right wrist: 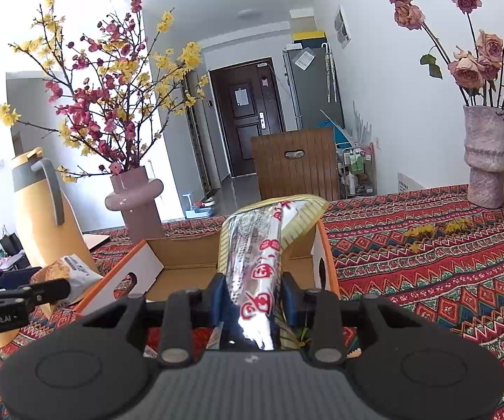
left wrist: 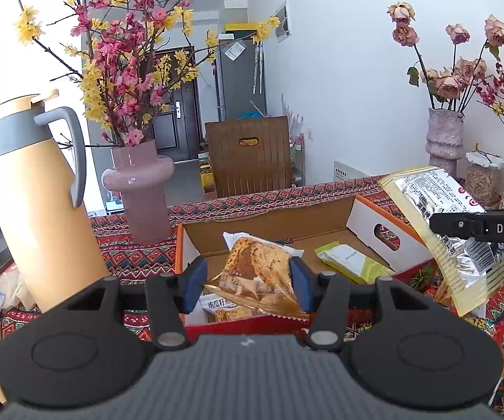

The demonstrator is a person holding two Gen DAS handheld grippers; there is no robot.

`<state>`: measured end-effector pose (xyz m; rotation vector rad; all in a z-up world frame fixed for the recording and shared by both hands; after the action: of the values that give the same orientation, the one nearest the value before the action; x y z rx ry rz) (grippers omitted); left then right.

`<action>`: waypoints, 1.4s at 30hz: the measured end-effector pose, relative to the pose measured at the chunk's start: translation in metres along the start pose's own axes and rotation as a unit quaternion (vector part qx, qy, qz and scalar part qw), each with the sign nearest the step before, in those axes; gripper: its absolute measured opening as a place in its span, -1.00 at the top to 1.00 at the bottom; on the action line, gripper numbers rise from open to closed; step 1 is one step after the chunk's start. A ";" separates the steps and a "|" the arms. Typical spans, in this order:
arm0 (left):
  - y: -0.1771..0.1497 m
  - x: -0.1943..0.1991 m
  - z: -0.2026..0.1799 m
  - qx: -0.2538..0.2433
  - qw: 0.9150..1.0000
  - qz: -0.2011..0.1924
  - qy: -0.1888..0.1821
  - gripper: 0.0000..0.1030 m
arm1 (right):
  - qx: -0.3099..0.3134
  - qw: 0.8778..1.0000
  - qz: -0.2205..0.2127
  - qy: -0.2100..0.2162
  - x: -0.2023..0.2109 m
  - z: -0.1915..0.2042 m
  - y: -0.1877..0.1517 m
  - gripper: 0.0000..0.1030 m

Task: Organize snacks
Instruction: 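Carry the cookie packet and silver bar over the cardboard box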

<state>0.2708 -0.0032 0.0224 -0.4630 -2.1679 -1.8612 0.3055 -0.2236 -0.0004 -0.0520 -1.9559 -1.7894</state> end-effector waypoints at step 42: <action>-0.022 -0.106 0.031 0.084 0.993 0.066 0.047 -0.10 | -0.034 0.996 0.082 0.007 -0.128 -0.025 -0.015 0.13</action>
<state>0.3601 0.0163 -0.0434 -0.4613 -2.1525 -1.5841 0.4213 -0.2120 -0.0619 -0.2148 -1.8253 -1.7424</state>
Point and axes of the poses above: each gripper's, at about its wrist camera, not at the fingertips, and x roughly against the way its jaws point, z to its left, y to its top, the point moved 9 cm from there along -x, roughly the way its jaws point, and after that the axes turned 15 degrees about x, right-handed, at the moved point
